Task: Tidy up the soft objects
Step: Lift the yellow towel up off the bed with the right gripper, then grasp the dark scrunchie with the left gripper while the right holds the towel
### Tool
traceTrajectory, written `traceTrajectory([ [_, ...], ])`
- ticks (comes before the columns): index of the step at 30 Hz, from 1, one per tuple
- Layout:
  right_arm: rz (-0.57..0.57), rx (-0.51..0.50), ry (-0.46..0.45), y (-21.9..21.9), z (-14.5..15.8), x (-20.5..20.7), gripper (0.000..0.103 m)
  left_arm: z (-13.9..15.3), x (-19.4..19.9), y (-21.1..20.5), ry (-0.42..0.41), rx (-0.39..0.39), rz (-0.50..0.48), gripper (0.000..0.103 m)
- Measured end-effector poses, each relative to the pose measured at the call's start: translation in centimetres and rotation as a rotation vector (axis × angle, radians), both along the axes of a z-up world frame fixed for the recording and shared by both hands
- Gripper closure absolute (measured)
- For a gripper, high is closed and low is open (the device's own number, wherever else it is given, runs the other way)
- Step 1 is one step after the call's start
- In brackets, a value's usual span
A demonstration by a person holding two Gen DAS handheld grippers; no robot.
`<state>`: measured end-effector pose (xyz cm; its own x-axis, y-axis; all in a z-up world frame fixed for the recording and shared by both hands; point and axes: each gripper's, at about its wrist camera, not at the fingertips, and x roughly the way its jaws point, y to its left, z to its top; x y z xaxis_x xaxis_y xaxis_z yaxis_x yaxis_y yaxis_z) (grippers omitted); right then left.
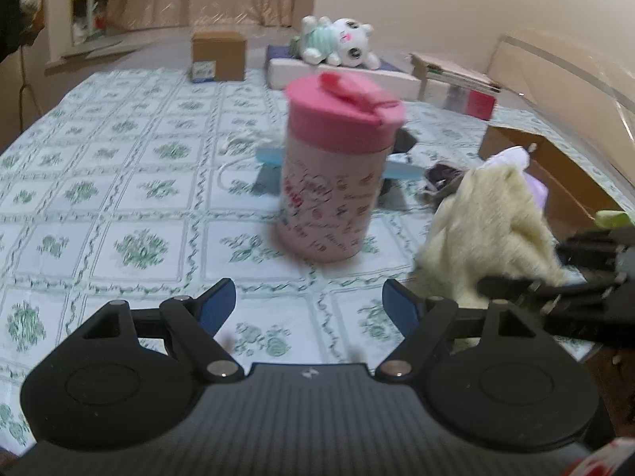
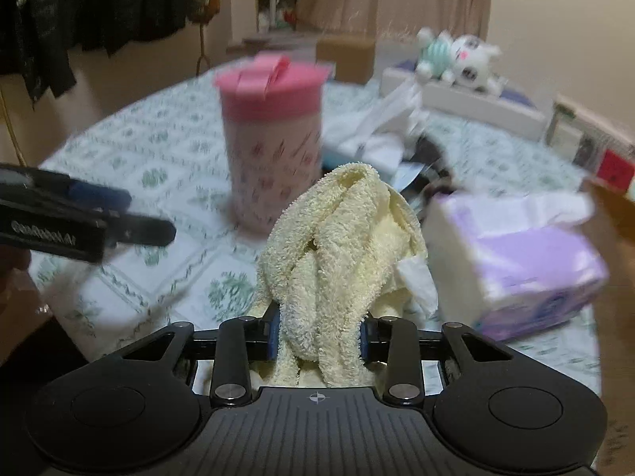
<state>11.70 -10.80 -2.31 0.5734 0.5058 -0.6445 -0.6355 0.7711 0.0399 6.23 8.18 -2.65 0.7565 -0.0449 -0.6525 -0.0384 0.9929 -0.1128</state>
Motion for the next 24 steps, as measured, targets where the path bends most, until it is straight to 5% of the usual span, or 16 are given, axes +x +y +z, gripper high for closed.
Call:
traceTrajectory([
  [10, -0.154, 0.085, -0.100, -8.1, 7.3, 0.7, 0.068, 3.8, 2.6, -5.7, -0.060, 0.012, -0.195, 0.027],
  [18, -0.245, 0.102, -0.109, -13.2, 8.5, 2.8, 0.068, 5.5, 8.6, -11.5, -0.076, 0.018, -0.217, 0.035],
  [24, -0.278, 0.132, -0.106, -16.0, 8.2, 3.6, 0.067, 4.3, 15.1, -13.5, 0.003, 0.004, -0.187, 0.046],
])
